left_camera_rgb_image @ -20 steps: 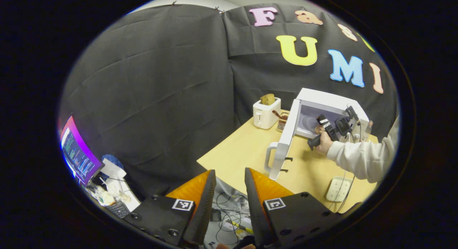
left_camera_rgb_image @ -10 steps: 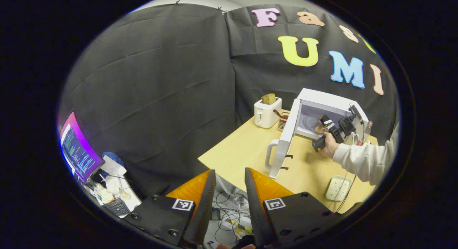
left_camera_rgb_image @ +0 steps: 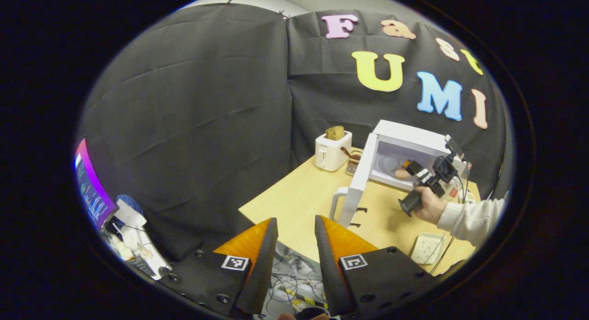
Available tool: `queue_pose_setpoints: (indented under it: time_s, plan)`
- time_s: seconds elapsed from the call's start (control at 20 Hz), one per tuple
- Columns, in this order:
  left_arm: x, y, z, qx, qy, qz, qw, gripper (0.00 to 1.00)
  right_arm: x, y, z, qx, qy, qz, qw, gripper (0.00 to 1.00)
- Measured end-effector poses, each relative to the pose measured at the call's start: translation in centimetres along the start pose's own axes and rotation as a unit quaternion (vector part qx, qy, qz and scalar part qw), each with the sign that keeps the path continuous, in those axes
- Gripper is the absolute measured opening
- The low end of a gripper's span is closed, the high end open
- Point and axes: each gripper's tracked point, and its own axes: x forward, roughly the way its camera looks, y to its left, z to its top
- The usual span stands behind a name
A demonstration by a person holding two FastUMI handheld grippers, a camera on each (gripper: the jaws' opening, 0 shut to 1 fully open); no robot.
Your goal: Open the microwave oven with the left hand, put the food in, and close the microwave oven.
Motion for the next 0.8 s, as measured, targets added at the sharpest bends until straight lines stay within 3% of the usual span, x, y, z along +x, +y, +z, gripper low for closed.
queue_pose_setpoints:
  time_s: [0.2,0.5,0.65,0.7,0.8]
  plan:
    - [3.3,-0.6,1.2,0.005,-0.019,-0.047,0.999,0.58,-5.3,0.2,-0.2,-0.028,0.018,0.023,0.999,0.98]
    - [9.0,-0.3,1.4,0.006,-0.036,-0.125,0.991,0.58,-15.6,-1.8,-1.9,-0.092,0.038,0.008,0.995,0.98]
    - [12.8,-0.2,-0.2,0.008,-0.027,-0.160,0.987,0.63,-22.0,-3.2,-3.7,-0.102,0.056,0.004,0.993,0.98]
    - [14.3,-0.1,-0.8,0.011,-0.021,-0.166,0.986,0.74,-24.0,-3.6,-4.0,-0.107,0.053,0.000,0.993,0.98]
    - [16.9,-0.2,-1.7,0.017,-0.011,-0.180,0.983,0.69,-27.8,-5.2,-5.1,-0.123,0.063,-0.014,0.990,0.98]
